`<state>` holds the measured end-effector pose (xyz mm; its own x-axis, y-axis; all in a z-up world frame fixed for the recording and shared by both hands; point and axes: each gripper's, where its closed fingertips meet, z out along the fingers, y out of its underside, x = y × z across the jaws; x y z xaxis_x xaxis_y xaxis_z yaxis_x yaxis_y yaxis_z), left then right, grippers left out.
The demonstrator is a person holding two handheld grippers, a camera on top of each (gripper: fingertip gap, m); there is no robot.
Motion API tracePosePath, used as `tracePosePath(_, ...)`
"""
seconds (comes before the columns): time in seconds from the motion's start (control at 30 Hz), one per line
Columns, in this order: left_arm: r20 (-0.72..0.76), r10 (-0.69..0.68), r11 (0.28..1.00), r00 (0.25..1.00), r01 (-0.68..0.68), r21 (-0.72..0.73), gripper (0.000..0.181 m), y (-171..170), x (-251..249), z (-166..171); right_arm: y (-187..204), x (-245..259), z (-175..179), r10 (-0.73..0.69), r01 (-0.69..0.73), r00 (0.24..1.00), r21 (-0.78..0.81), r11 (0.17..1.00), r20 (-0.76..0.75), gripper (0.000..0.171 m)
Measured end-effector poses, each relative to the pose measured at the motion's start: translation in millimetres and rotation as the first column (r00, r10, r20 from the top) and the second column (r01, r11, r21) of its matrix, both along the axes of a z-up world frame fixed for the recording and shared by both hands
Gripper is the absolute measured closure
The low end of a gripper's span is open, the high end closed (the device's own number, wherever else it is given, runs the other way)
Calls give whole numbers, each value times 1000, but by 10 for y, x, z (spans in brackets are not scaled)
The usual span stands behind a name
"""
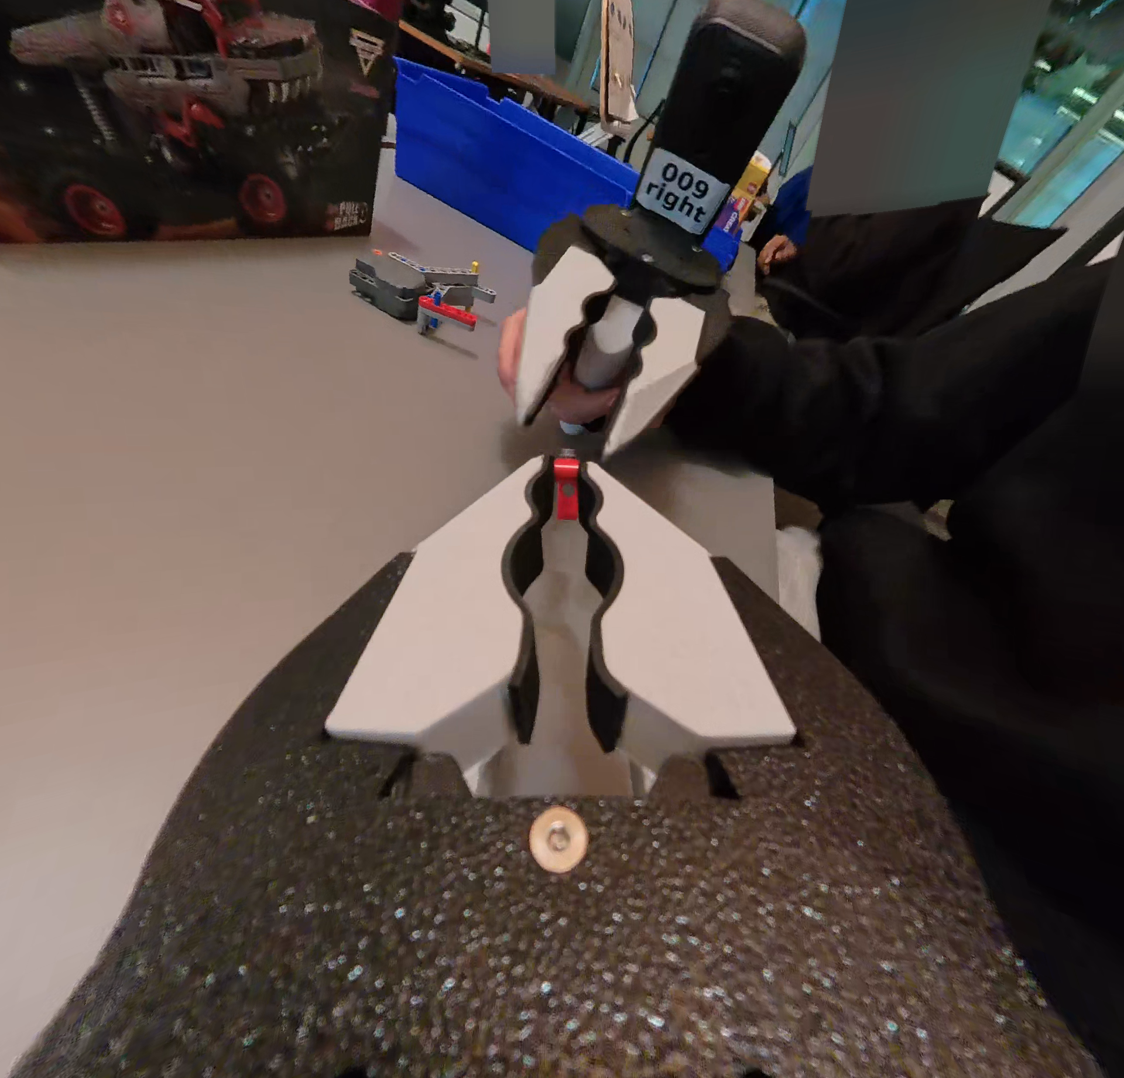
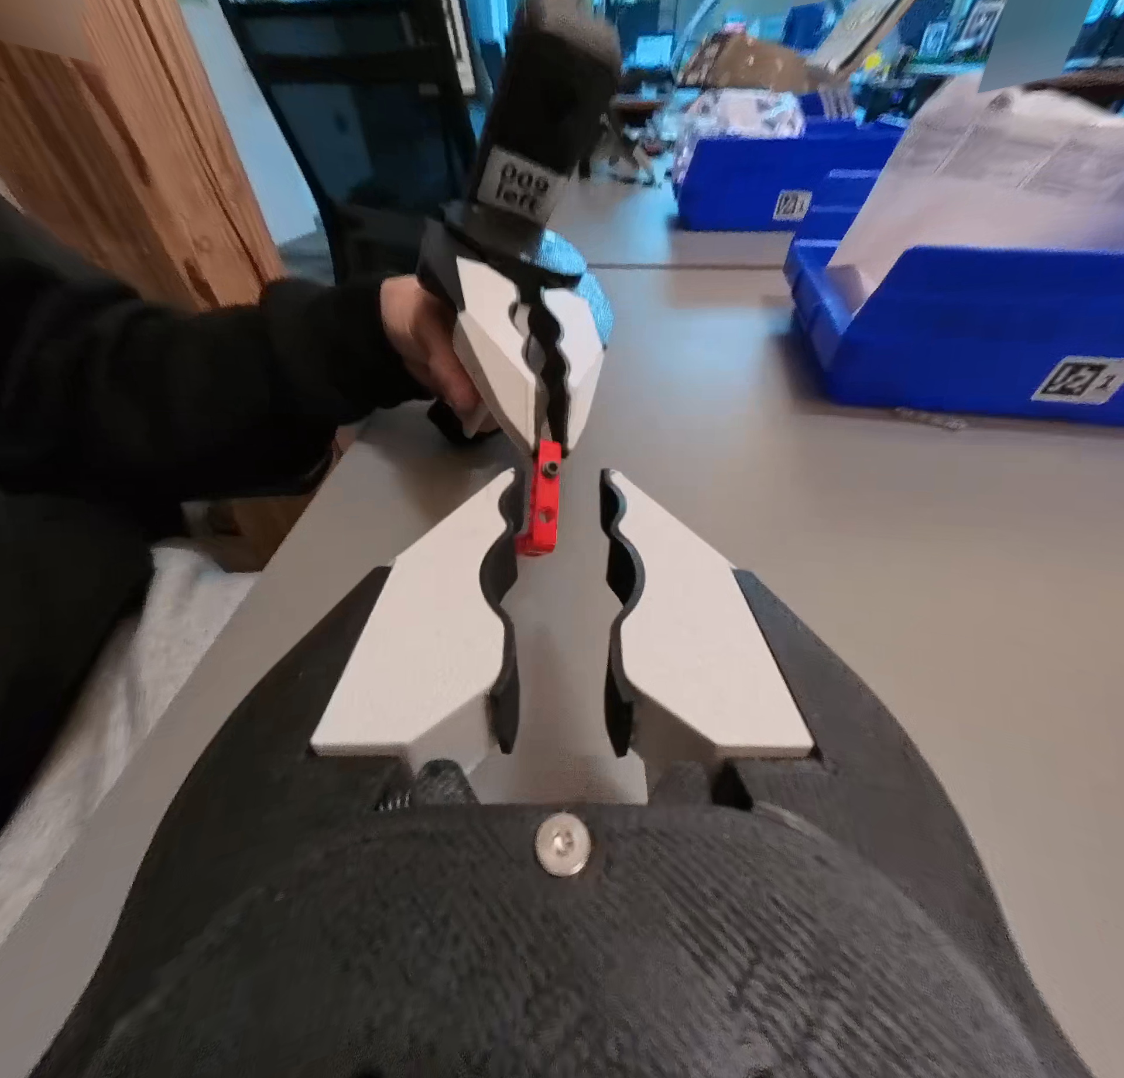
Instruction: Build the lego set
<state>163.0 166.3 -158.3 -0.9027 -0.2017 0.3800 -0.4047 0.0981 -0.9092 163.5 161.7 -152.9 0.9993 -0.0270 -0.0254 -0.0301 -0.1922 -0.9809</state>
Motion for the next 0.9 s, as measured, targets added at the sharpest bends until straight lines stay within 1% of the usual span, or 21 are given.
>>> tracePosePath(0.07,12,-2,1000,1000,2,1,176,-21,-6,5,30,-79,-49,44,-44,999,-26,999,1,152)
tracePosePath(0.1,17,-15,1000,1000,15,-4,176,-29,-25,16,43,-90,-43,44,-44,999,-21,999,-2,152)
tracePosePath(0.2,53,-37,999,998,37,-3,176,-38,-63,35,41,-104,-3,54,-54,998,8,999,-16,164)
tracePosePath(0.27,72,-34,999,997,33,12,176,-38,-61,27,26,-98,27,60,-59,997,31,998,-39,166)
tracePosePath(0.63,145,-30,999,989,26,32,176,-53,-68,49,23,-103,34,71,-69,996,37,997,-49,167)
tracePosePath(0.9,274,-29,996,961,5,88,177,-64,-67,46,23,-98,18,74,-72,995,27,997,-67,166)
